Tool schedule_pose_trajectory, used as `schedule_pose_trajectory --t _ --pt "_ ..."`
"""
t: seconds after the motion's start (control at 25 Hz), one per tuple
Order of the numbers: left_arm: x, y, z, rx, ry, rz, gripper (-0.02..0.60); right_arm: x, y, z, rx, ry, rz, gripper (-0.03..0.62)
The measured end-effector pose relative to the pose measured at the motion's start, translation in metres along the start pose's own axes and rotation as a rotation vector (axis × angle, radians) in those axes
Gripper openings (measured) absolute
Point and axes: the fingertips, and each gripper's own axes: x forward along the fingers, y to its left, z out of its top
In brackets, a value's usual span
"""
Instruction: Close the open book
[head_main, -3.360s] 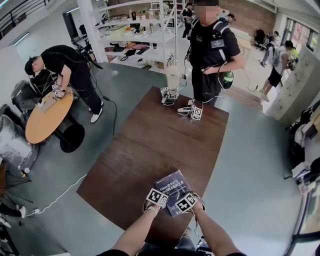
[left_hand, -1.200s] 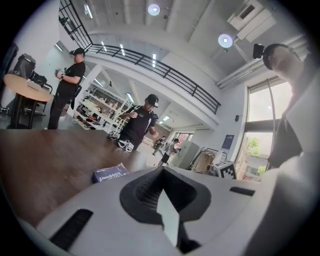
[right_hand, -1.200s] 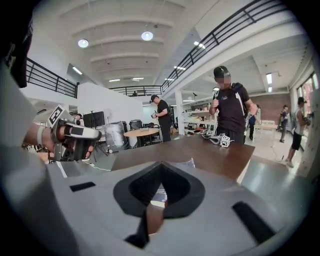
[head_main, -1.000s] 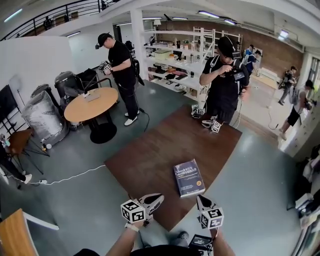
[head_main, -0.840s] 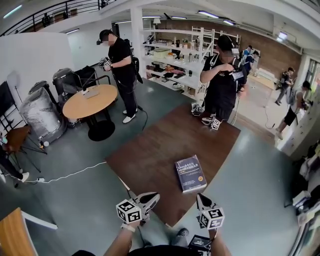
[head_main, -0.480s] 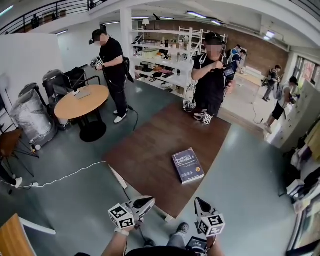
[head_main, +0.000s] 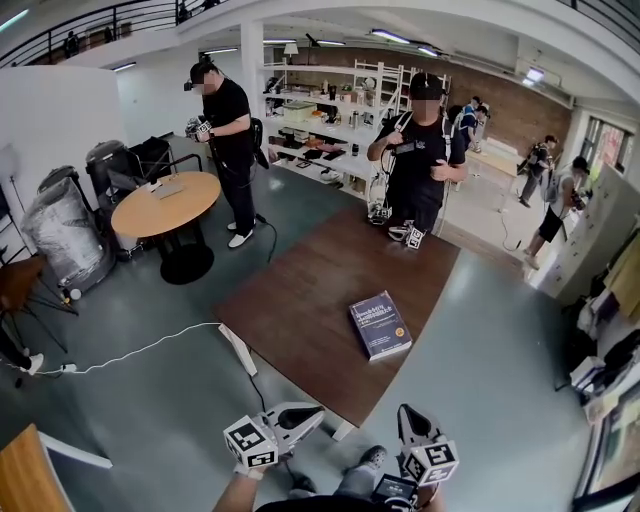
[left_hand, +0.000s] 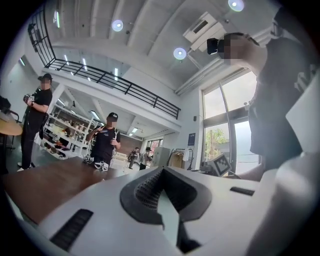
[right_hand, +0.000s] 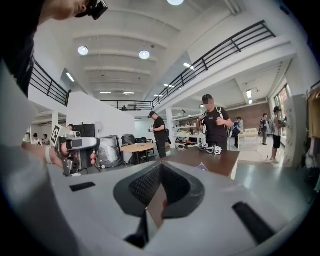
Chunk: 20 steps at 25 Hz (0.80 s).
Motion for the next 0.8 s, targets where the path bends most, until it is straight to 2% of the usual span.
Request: schedule_pose_trajectory --t 0.32,0.52,0.68,0.8 --pt "0.021 -0.032 0.010 0.016 0.017 0.008 0.003 0.011 0.062 0.027 -0.077 -0.039 0.153 -0.014" --pt "0.050 -0.045 0.000 0.004 0.107 0.061 0.003 0.014 0.085 0.053 -0.122 -0.063 0.229 -0.014" --pt "0.095 -0.073 -0.014 0.014 0.176 0.036 0.003 0.001 0.075 0.070 -0.055 -0.132 0.267 -0.014" --pt "0.124 -0.099 -0.029 0.032 0.236 -0.007 0.003 -0.010 0.068 0.071 -0.019 -0.135 0.305 -0.014"
